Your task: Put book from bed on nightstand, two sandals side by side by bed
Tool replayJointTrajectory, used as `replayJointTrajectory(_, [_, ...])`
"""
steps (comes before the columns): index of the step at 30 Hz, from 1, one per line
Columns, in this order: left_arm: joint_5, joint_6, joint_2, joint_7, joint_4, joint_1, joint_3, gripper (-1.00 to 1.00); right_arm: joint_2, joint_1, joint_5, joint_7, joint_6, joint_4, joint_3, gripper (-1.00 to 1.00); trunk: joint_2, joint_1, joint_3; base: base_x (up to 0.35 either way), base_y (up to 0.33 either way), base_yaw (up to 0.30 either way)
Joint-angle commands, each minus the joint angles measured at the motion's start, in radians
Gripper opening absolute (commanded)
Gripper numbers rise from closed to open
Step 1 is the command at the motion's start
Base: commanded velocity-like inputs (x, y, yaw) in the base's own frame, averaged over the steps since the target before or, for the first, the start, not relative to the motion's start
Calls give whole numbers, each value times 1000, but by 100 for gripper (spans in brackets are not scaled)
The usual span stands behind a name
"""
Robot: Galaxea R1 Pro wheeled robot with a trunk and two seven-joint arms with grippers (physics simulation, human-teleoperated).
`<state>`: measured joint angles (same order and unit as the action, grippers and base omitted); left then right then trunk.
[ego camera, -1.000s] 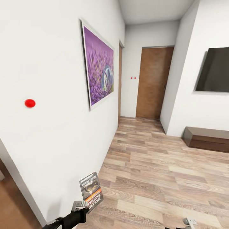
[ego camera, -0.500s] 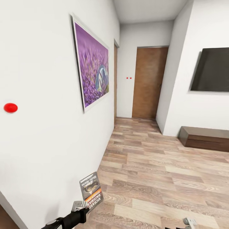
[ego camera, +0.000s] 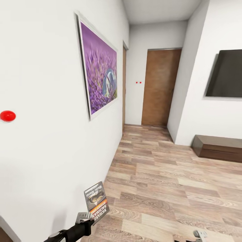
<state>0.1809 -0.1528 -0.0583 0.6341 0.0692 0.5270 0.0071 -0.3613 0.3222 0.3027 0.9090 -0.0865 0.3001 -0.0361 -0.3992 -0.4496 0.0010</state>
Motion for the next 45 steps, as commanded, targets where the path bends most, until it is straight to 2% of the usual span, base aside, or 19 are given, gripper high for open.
replayJointTrajectory(1, [4, -2, 0, 3, -2, 1, 1, -100, -1, 0, 10, 2, -9, 1, -4, 100, -1, 0, 0, 1, 0, 188])
replayJointTrajectory(20, [3, -2, 0, 3, -2, 1, 1, -100, -1, 0, 10, 2, -9, 1, -4, 100, -1, 0, 0, 86, 0, 33])
replayJointTrajectory(29, [3, -2, 0, 3, -2, 1, 1, -100, -1, 0, 10, 2, -9, 1, -4, 100, -1, 0, 0, 274, 0, 0])
replayJointTrajectory(39, [3, -3, 0, 3, -2, 1, 1, -100, -1, 0, 10, 2, -9, 1, -4, 100, -1, 0, 0, 85, 0, 0])
replayJointTrajectory(45, [3, -2, 0, 4, -2, 1, 1, -100, -1, 0, 10, 2, -9, 1, -4, 100, -1, 0, 0, 266, 0, 0])
